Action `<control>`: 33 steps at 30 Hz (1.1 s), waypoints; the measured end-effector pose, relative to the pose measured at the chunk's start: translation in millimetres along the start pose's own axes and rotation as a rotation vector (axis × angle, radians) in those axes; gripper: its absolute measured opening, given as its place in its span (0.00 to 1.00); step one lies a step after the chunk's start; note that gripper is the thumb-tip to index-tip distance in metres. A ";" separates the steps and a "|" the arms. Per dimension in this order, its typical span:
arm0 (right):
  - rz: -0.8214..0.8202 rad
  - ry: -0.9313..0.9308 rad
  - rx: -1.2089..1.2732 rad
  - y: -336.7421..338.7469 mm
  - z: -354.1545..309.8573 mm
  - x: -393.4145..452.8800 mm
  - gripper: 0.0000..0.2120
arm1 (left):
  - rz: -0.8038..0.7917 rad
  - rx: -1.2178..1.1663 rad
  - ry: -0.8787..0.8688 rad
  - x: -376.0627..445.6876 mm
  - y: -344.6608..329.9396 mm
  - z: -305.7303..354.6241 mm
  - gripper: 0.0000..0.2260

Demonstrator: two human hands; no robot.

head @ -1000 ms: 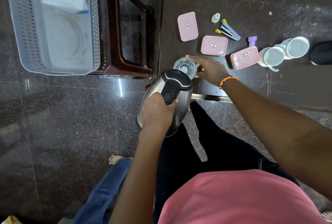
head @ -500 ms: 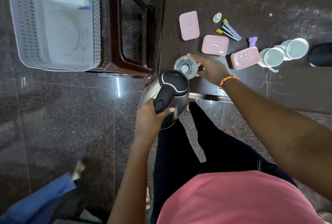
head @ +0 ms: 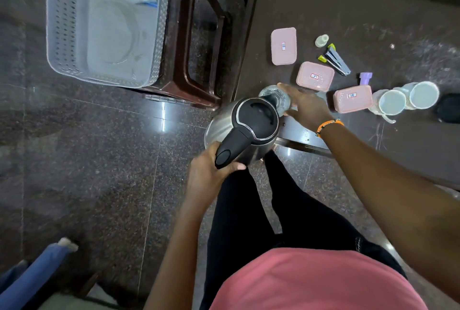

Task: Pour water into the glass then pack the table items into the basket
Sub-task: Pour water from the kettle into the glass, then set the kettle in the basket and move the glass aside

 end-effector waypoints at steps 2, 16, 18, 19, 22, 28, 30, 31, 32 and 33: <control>0.053 -0.012 -0.069 4.4 -8.4 -1.2 0.31 | 0.025 -0.065 -0.027 -3.6 4.2 1.8 0.16; 0.264 0.192 0.139 47.5 -143.0 27.1 0.12 | 0.358 -0.628 -0.087 -21.8 85.9 2.7 0.13; 0.271 0.200 0.155 52.5 -164.9 37.0 0.11 | 0.422 -0.681 -0.109 -18.2 108.2 2.3 0.13; 0.275 0.202 0.165 54.3 -176.6 41.5 0.10 | 0.453 -0.704 -0.123 -15.3 119.6 2.0 0.13; 0.293 0.181 0.197 57.5 -210.1 55.5 0.10 | 0.540 -0.724 -0.176 -2.6 152.3 -0.5 0.13; 0.248 0.020 0.351 58.2 -276.3 90.9 0.19 | 0.601 -0.737 -0.197 39.8 214.1 -10.8 0.19; 0.224 -0.034 0.365 55.8 -293.5 103.1 0.22 | 0.614 -0.759 -0.174 56.6 228.5 -16.7 0.23; 0.219 -0.072 0.372 54.6 -299.9 108.8 0.22 | 0.618 -0.767 -0.159 65.4 233.5 -20.6 0.26; 0.218 -0.113 0.378 53.1 -305.4 114.3 0.22 | 0.617 -0.776 -0.145 74.7 238.0 -24.3 0.28; 0.219 -0.151 0.384 51.5 -310.2 119.6 0.21 | 0.615 -0.786 -0.131 83.8 242.6 -27.8 0.30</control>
Point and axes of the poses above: each hand's wrist, its own x-axis towards the middle knuckle, its own y-axis out of the back of the hand, z = x × y, the point moved 1 cm from there along x, towards the middle knuckle, and after that the axes turned 7 degrees about -x, right-handed, at the moved point
